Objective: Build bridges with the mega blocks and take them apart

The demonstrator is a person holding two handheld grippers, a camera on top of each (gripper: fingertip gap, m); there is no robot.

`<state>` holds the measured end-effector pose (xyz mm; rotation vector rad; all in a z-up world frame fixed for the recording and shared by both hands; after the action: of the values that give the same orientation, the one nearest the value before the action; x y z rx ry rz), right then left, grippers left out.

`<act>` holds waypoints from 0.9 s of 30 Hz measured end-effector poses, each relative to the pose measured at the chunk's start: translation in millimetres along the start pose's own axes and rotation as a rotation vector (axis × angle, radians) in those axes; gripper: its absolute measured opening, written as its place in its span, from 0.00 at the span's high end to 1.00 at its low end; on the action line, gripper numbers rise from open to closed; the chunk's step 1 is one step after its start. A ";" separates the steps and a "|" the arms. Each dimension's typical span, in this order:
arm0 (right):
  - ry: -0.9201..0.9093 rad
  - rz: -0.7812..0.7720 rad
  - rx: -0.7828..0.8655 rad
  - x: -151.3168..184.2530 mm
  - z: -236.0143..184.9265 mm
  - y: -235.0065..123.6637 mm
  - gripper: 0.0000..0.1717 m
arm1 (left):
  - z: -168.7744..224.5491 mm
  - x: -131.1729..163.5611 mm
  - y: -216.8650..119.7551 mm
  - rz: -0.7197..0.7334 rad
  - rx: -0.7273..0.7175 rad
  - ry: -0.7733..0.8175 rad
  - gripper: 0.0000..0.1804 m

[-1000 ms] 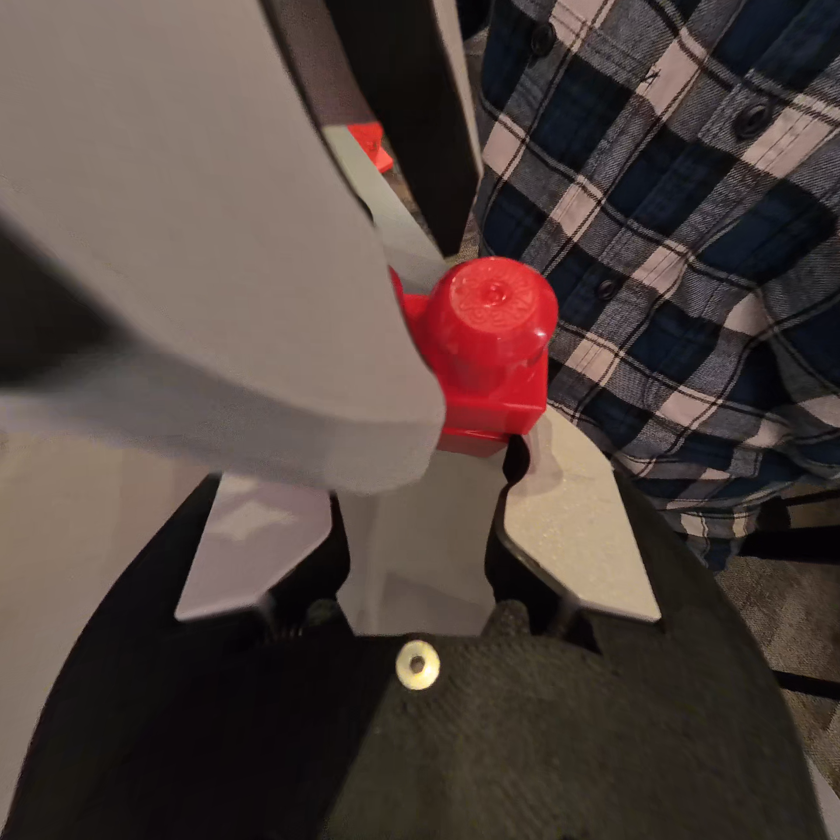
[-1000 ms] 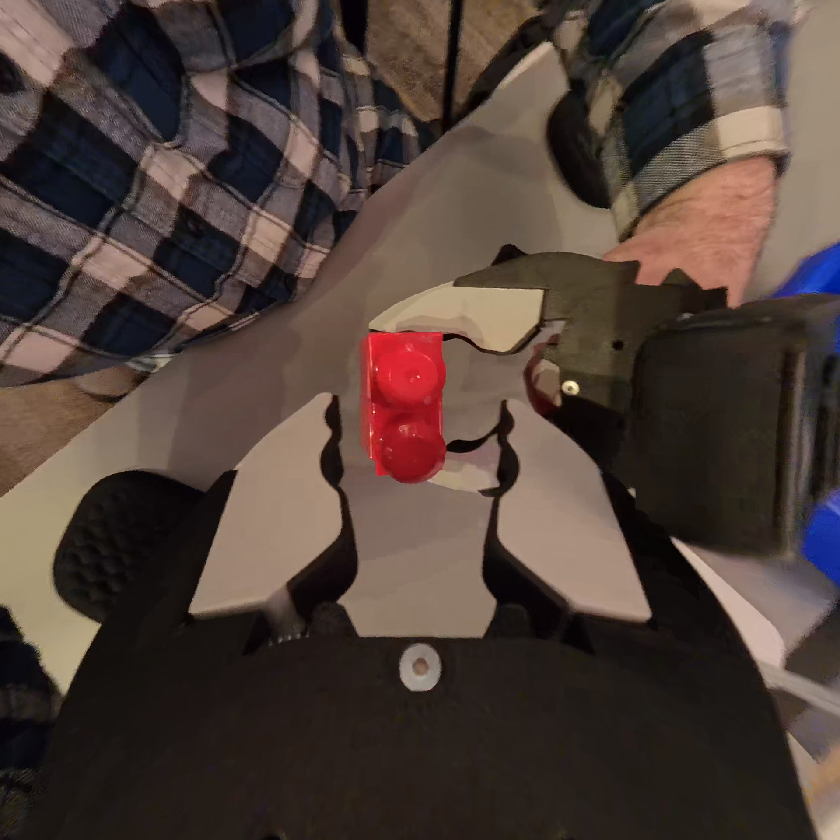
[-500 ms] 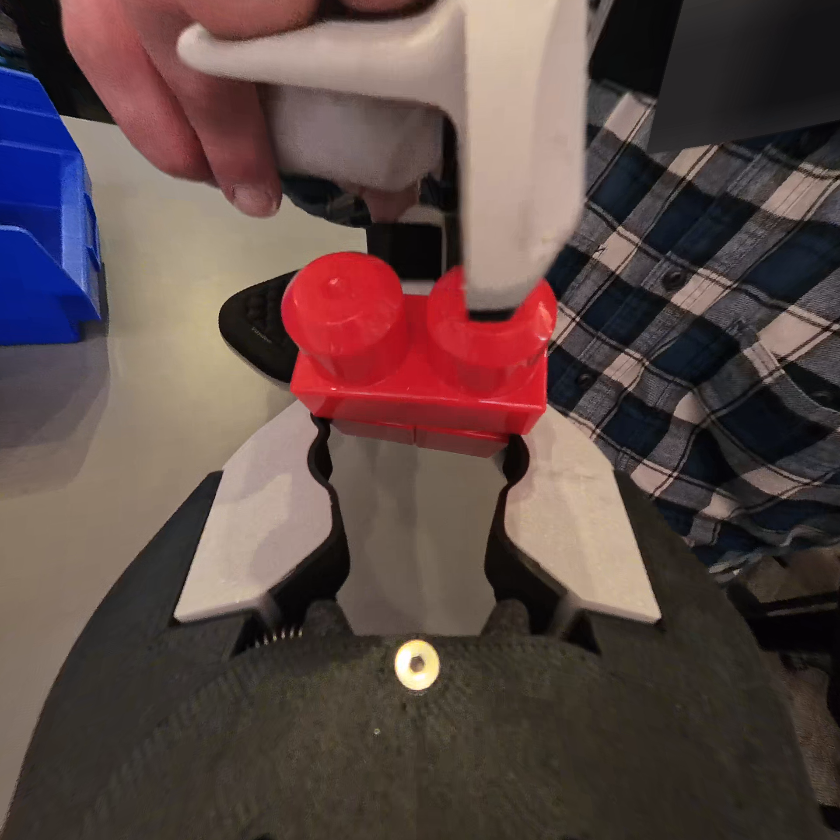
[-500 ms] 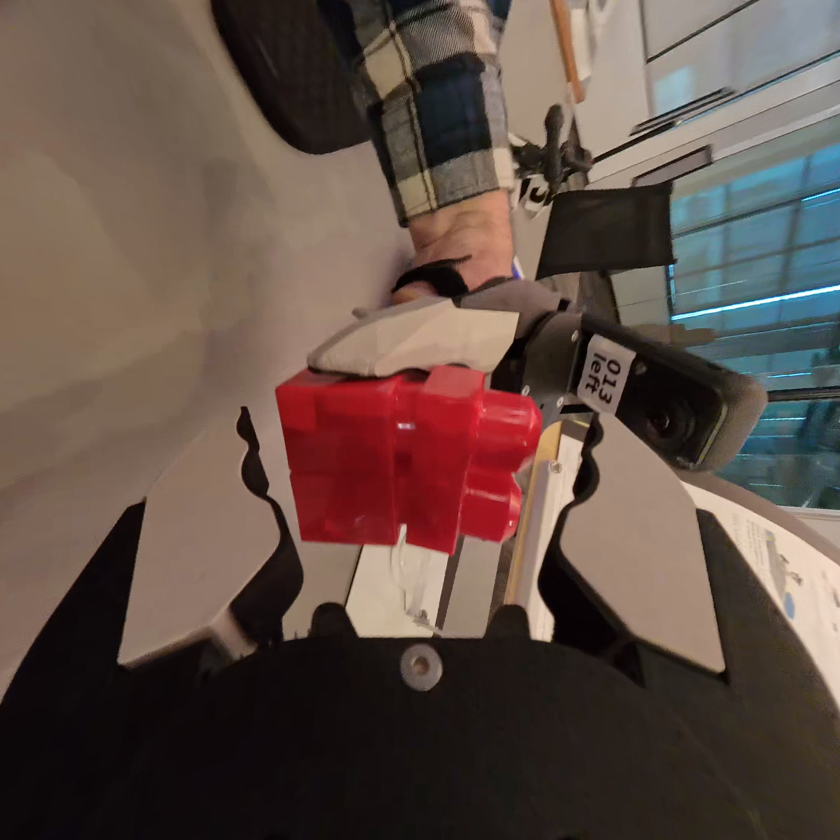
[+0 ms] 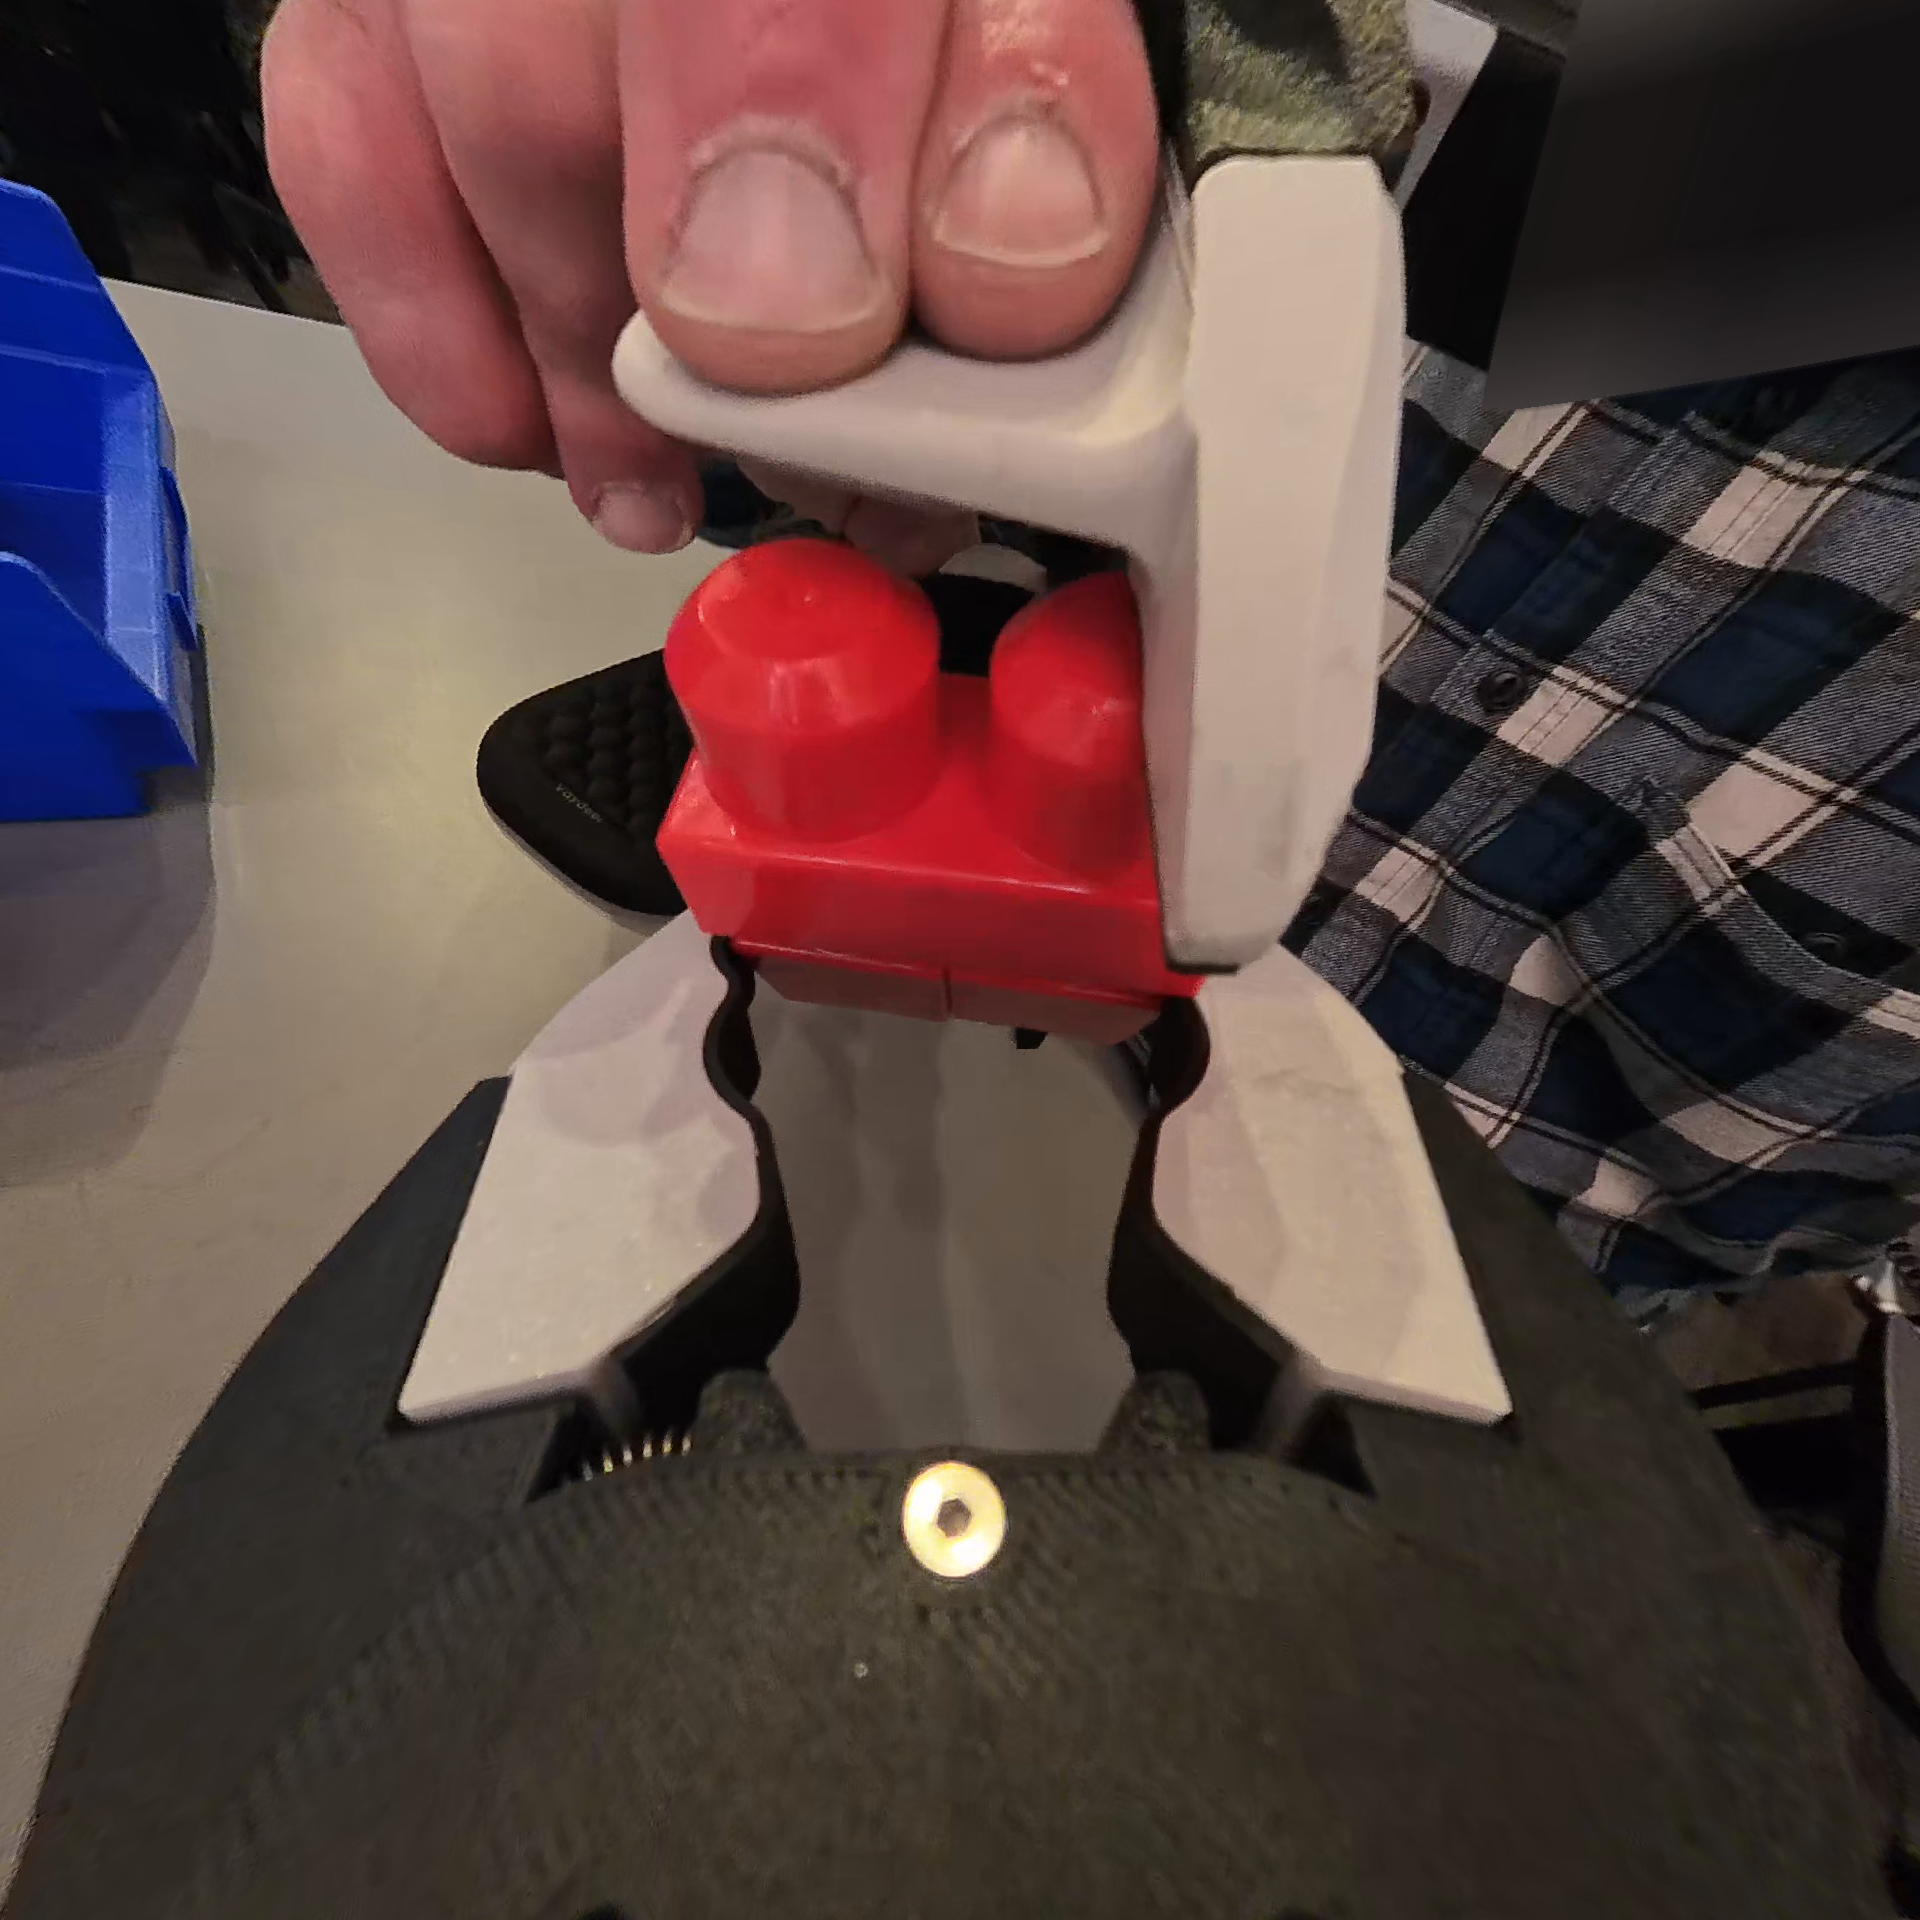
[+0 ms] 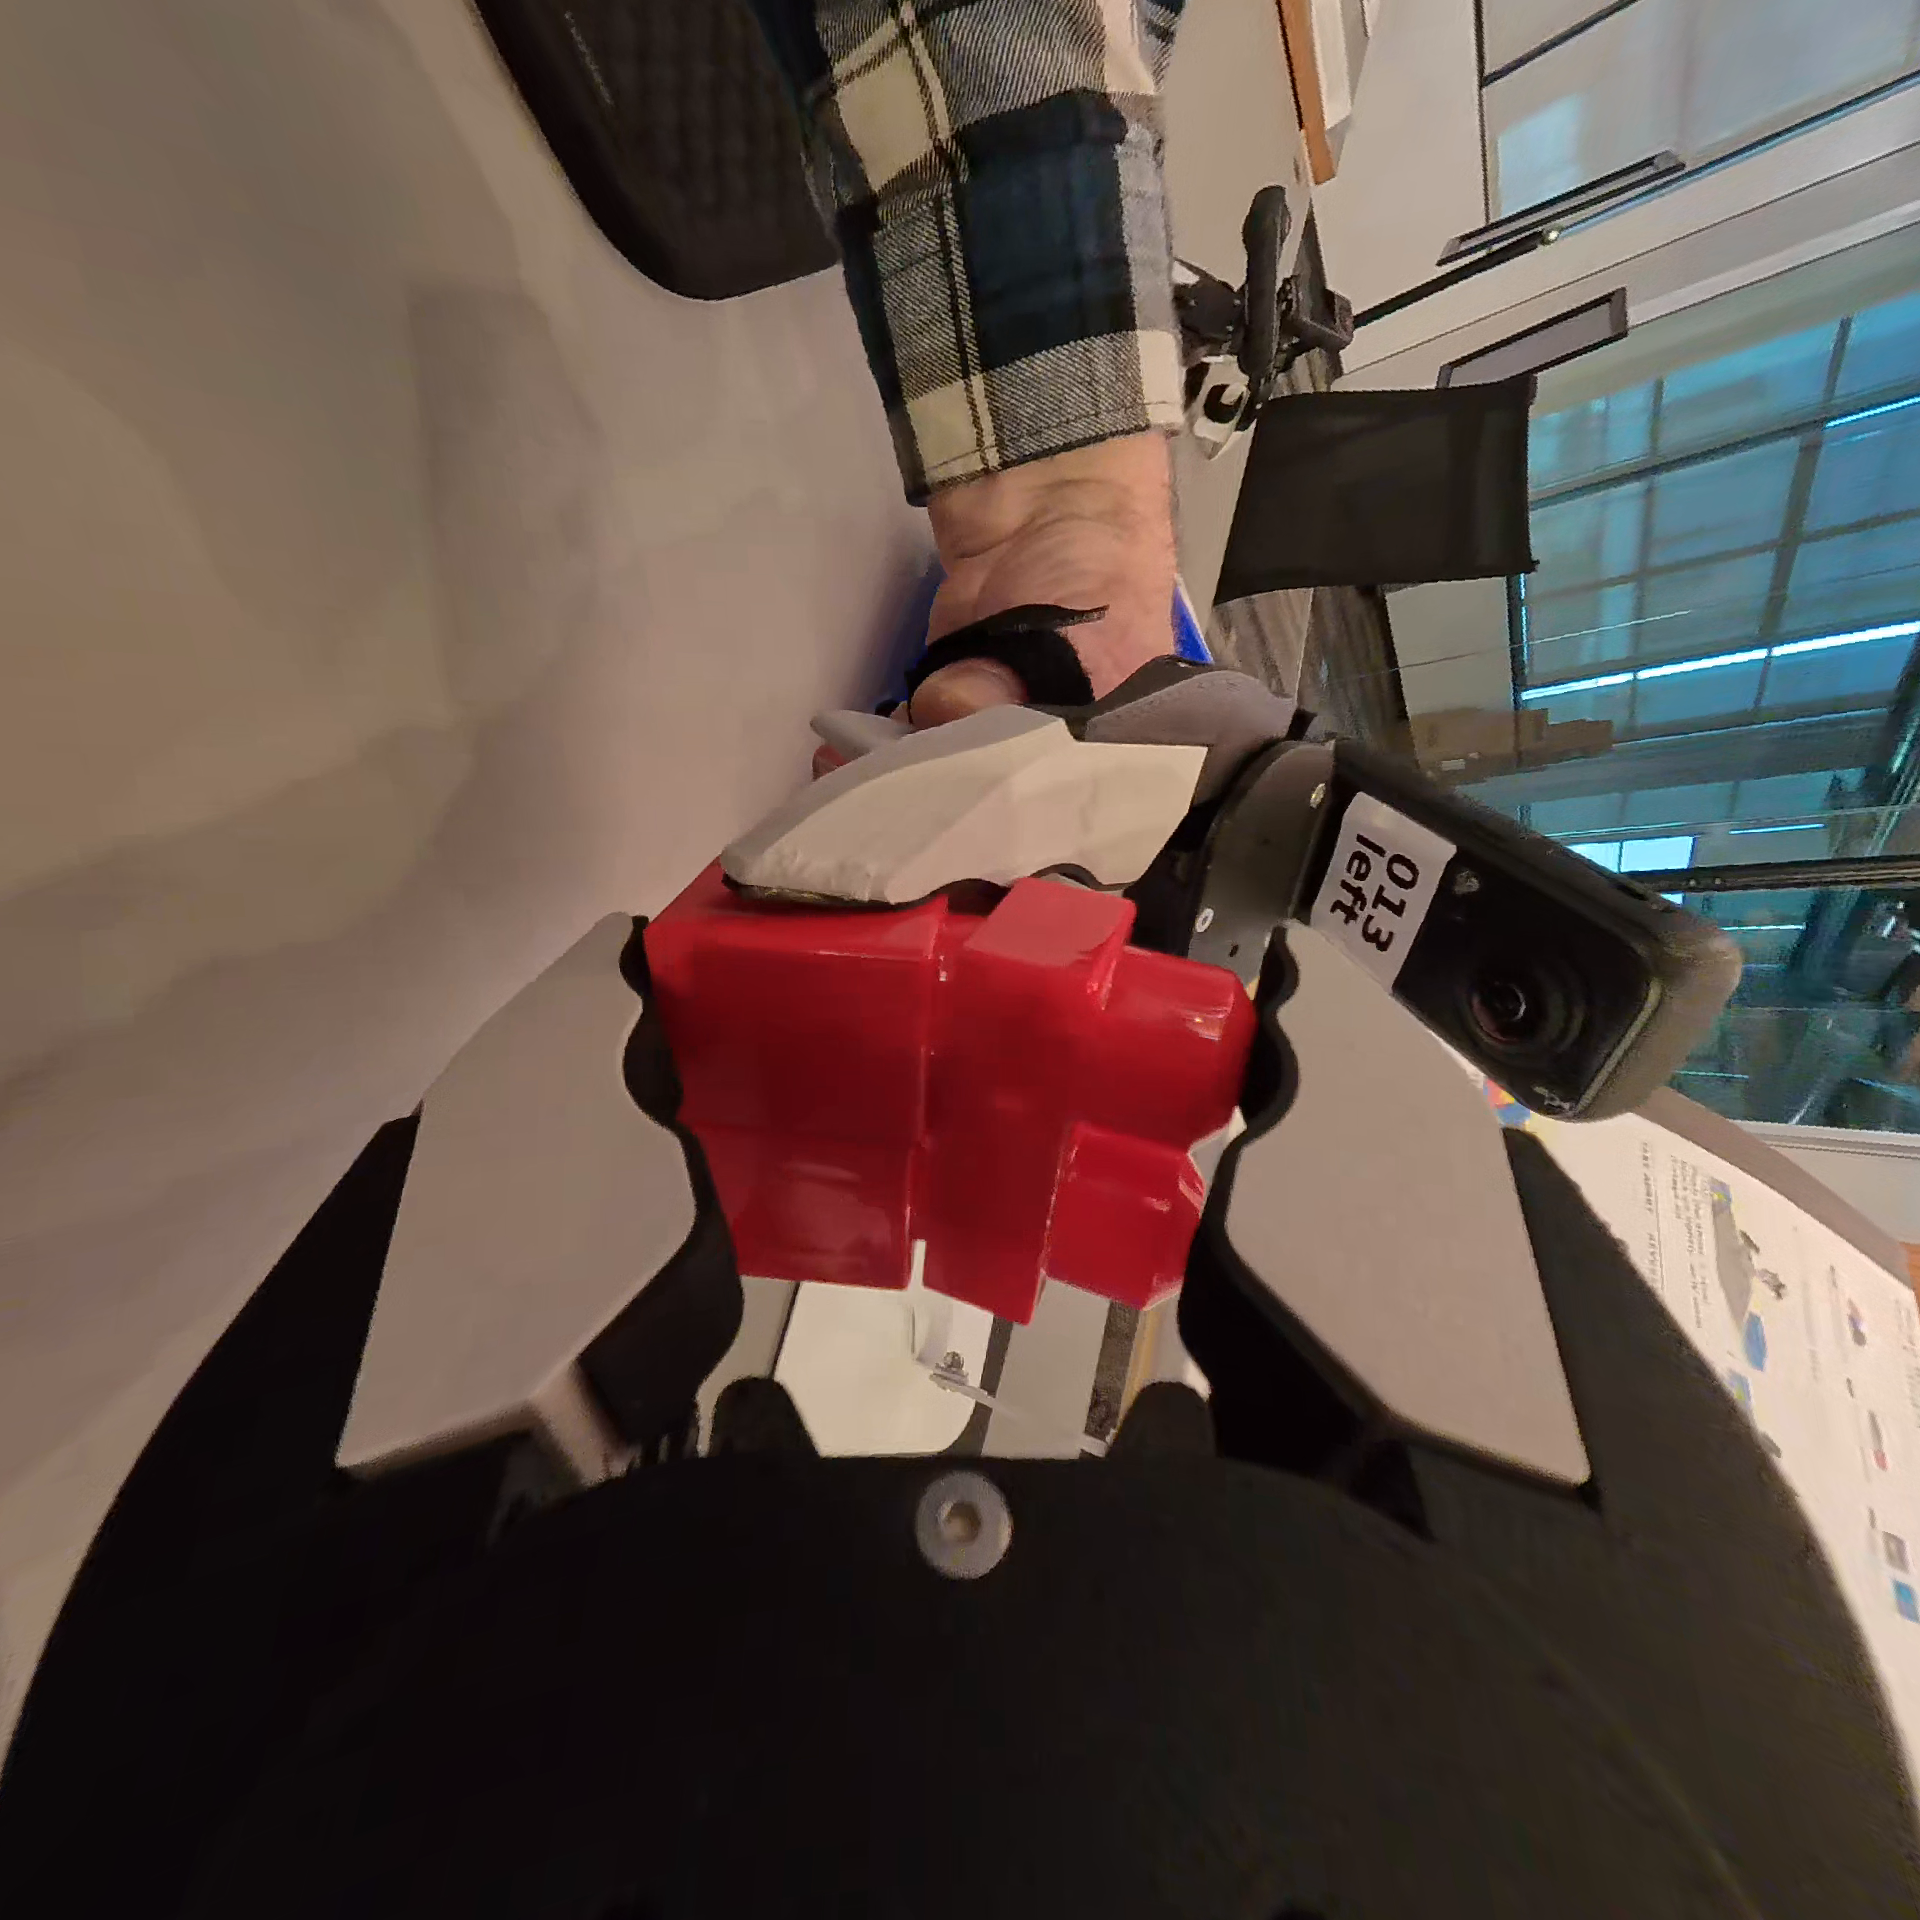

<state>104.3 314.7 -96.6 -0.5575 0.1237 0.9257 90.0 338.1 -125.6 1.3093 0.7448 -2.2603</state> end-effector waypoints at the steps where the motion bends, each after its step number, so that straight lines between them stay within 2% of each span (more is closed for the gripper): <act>1: 0.006 0.004 0.001 0.4 0.3 0.3 0.37 | -0.3 -0.4 -0.4 0.011 0.002 -0.007 0.59; 18: 0.028 0.014 0.086 -1.0 7.4 -2.4 0.36 | 2.5 -8.9 -4.2 0.061 -0.020 -0.004 0.59; 27: 0.024 0.032 0.002 -2.6 2.2 -3.0 0.37 | 2.0 -6.1 0.5 0.021 -0.024 -0.002 0.59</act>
<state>104.8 312.6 -92.7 -0.5664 0.1558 0.9498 91.9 336.9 -119.5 1.2975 0.7522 -2.2289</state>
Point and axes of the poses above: each gripper's, where its closed fingertips meet, y out along the fingers, x out of its underside, z = x × y across the jaws, the point moved 4 cm from there along -y, back along the fingers, and after that the axes turned 6 degrees about x, right-handed, at the moved point
